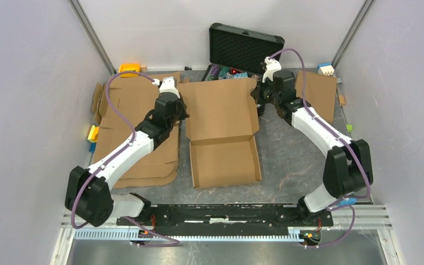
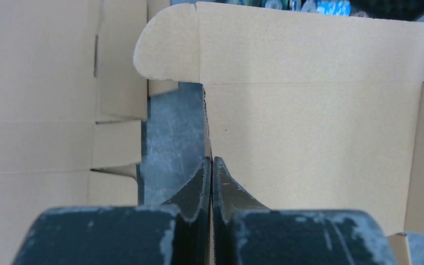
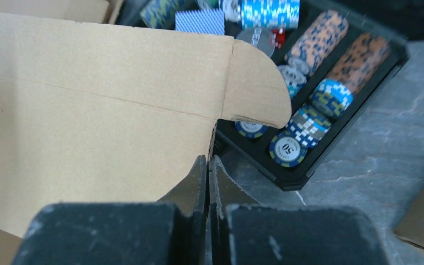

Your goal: Fold the paper box

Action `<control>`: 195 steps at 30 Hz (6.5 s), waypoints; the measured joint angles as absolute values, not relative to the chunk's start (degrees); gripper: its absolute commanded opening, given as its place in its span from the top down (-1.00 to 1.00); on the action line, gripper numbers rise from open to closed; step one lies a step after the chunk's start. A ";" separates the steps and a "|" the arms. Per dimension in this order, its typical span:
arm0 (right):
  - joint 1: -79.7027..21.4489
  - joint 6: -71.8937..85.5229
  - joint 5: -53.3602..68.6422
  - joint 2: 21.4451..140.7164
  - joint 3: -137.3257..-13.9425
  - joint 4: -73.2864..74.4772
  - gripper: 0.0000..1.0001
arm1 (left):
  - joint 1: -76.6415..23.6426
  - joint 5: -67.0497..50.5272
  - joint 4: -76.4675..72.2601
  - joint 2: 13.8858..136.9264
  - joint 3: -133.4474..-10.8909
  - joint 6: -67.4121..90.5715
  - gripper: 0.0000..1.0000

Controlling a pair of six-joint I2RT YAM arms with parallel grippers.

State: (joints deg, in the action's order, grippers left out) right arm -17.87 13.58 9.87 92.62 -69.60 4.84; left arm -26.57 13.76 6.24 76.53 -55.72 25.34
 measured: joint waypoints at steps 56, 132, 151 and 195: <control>-33.78 -5.82 -26.76 87.20 -24.16 -84.73 0.68 | -40.84 24.93 -84.77 90.85 -25.74 -4.08 0.95; -25.15 -33.56 31.40 101.80 -107.55 45.67 0.16 | -42.52 20.49 -81.03 86.50 -23.22 -5.39 0.62; -33.04 -34.81 24.51 82.98 -89.36 37.54 0.95 | -43.27 16.91 -56.40 67.46 -21.12 1.72 0.33; -35.97 -31.35 23.66 79.77 -84.23 33.08 1.00 | -32.23 -12.99 -19.07 68.93 -37.82 8.51 0.29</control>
